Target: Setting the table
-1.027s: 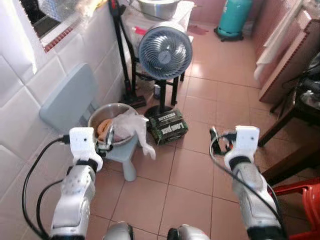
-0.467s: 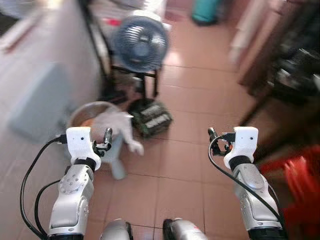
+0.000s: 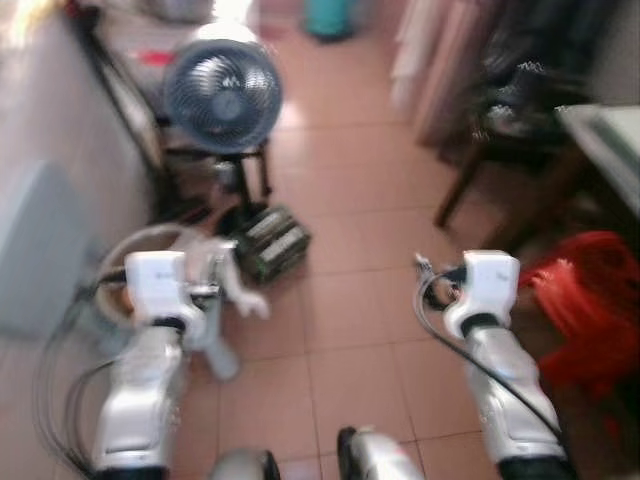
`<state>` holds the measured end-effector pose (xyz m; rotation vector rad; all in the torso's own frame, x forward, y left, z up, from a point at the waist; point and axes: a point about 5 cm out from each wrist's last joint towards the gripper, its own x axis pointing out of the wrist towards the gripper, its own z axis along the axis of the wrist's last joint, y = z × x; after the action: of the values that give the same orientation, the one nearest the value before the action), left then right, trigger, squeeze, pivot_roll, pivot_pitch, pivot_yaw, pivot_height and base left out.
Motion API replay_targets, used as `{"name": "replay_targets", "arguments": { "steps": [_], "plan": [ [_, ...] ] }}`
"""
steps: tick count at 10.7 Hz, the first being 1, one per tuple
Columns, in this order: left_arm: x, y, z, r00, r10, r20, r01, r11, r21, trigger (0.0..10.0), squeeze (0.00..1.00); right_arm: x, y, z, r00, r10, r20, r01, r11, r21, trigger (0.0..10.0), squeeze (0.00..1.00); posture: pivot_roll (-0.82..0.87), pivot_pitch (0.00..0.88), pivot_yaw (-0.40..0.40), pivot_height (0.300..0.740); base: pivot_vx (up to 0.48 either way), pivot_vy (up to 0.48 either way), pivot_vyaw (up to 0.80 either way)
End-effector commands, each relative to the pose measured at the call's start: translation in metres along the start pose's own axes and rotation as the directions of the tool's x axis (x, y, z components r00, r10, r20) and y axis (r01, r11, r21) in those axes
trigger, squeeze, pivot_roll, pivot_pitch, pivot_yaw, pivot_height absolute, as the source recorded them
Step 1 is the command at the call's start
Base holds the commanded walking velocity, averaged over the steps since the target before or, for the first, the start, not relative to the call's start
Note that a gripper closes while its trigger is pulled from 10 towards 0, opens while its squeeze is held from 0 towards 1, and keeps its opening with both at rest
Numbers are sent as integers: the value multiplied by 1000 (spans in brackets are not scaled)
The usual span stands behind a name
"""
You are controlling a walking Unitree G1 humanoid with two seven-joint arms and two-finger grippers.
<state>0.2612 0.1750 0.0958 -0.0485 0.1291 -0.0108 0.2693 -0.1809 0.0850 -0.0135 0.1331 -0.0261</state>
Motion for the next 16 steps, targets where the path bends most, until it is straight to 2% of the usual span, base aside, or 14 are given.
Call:
{"name": "replay_targets", "arguments": {
  "steps": [1, 8, 9, 10, 12, 16],
  "plan": [
    [-2, 6, 0, 1000, 23, -7, -23, 1000, 12, 10000, 0, 0, 3, -1, 1000, 2, -5, -2, 1000, 11, 10000, 0, 3, 164, -9, 740, 0, 0, -800],
    [-3, 4, 0, 999, 35, 3, -35, 999, 9, 10000, 0, -2, 4, -1, 1000, -2, -5, 2, 1000, 22, 10000, 0, 3, 182, -13, 740, 0, 69, -800],
    [-3, 3, 0, 999, 33, -3, -33, 999, -26, 10000, 0, -1, 4, -1, 1000, -4, -5, 4, 1000, 23, 10000, 0, 1, 181, -13, 740, 0, 0, -800],
    [-6, 4, -4, 995, 62, -75, -67, 995, -73, 10000, 0, -2, 4, 0, 1000, -5, -2, 5, 1000, 20, 10000, 0, -1, 180, -13, 740, 0, 0, -800],
    [-5, 1, 6, 999, 19, 39, -18, 999, -29, 10000, 0, -2, 5, 3, 1000, 2, 22, -2, 1000, -6, 10000, 0, 0, 180, -13, 740, 0, 0, -800],
    [-6, 0, 2, 998, 47, 52, -44, 998, -46, 10000, 0, -5, 6, 8, 998, -6, 64, 8, 999, -37, 10000, 0, -6, 184, -11, 740, 0, 0, -800]
  ]
}}
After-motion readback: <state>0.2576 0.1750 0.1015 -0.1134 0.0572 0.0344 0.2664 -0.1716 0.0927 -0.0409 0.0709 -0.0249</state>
